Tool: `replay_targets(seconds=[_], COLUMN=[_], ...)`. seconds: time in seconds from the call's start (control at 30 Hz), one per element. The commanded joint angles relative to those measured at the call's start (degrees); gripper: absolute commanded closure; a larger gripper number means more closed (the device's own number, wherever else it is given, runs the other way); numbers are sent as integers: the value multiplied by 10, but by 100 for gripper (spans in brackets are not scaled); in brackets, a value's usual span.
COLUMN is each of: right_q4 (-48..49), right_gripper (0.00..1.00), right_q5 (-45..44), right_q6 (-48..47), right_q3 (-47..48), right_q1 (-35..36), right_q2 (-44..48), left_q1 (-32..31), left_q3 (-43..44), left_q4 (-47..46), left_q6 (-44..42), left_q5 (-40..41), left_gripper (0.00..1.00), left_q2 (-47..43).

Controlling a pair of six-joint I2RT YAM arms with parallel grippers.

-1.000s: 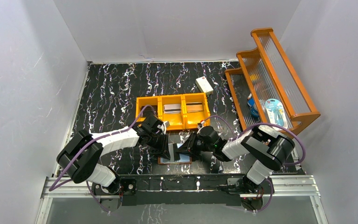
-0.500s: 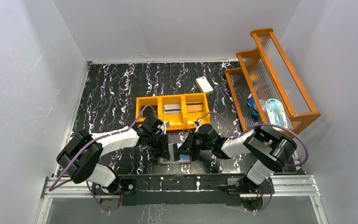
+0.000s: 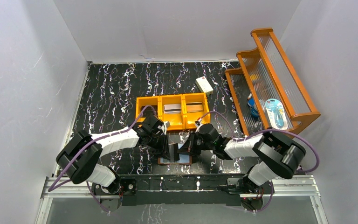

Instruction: Take the credit cards out of the card holder

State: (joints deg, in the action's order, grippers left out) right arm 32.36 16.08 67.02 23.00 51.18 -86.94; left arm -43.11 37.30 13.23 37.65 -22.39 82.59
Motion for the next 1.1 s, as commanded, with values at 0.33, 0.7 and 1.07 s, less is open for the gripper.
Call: replay_targets(seconds=[0.33,0.7,1.07], right_q4=[86,143,-61], right_gripper=[82,77,100], right_q5=[32,45,-49], right_q6=[49,65,33], right_q3=[-20,-25,-48], right_q1=[7,8,6], right_q2=[10,-49,81], left_q1=[-9,-13,-12], left_q3=[-3,-3,-6], left_q4=[22,22,29], left_q6=[-23,-24,-6], left_q5=[32,28,63], left_gripper=[89,90,81], left_q2=[20,27,-23])
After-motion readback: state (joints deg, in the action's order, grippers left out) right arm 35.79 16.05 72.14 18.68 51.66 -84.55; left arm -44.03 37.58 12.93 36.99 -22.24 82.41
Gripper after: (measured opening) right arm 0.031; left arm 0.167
